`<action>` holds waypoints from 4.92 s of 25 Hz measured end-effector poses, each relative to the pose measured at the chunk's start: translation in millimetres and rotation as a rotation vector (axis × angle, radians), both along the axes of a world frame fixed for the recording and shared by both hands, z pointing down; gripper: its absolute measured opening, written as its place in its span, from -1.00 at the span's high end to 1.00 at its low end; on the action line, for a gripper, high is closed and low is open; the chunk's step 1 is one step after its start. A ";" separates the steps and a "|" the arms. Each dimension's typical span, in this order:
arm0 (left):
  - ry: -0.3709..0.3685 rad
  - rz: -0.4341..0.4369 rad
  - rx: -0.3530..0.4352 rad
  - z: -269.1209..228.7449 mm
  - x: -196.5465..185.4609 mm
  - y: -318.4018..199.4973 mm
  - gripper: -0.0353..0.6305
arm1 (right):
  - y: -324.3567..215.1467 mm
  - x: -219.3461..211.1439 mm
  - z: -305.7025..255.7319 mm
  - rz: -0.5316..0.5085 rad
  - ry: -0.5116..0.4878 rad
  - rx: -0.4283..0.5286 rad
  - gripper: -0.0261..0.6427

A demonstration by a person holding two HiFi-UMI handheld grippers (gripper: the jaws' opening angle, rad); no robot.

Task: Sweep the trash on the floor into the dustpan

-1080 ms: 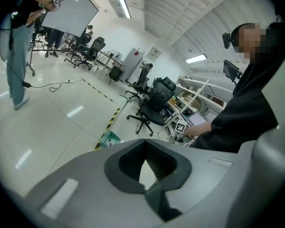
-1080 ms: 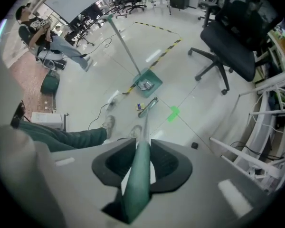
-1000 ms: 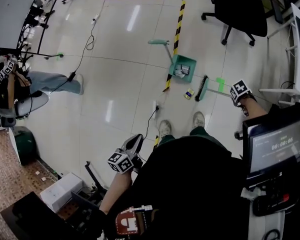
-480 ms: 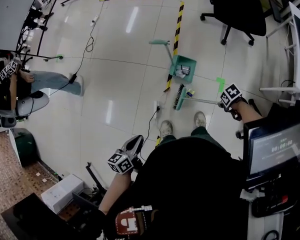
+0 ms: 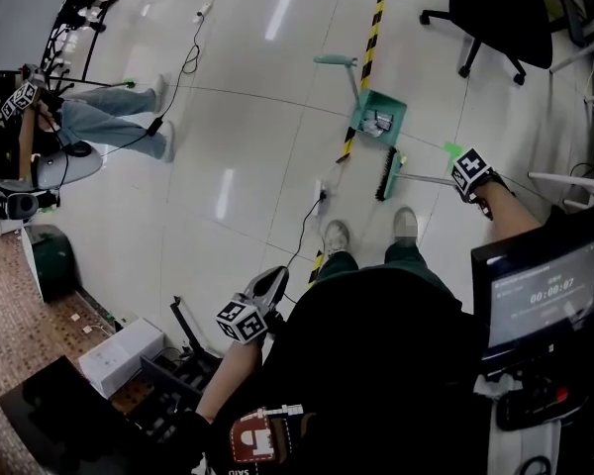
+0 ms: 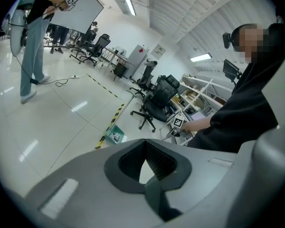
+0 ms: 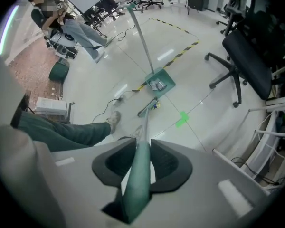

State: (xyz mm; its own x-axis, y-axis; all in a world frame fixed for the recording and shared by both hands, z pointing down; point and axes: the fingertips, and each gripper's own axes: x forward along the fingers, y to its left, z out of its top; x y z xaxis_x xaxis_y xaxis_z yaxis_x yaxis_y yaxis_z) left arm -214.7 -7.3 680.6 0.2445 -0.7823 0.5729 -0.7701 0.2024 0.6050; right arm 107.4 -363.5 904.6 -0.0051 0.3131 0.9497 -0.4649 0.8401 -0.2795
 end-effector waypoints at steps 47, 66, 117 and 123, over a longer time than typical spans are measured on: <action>-0.086 0.059 0.017 -11.7 -27.5 -7.2 0.89 | -138.6 -108.5 -39.1 0.179 0.019 0.147 0.65; -0.132 0.180 0.186 -50.0 33.6 -127.5 0.89 | -33.4 121.6 -89.9 0.281 0.003 0.086 0.65; -0.064 0.595 0.318 -81.3 318.4 283.6 0.89 | 609.7 347.6 -208.4 0.758 -0.373 0.043 0.65; -0.076 0.515 0.329 -76.7 280.8 311.7 0.89 | 646.5 334.2 -195.2 0.737 -0.332 0.043 0.65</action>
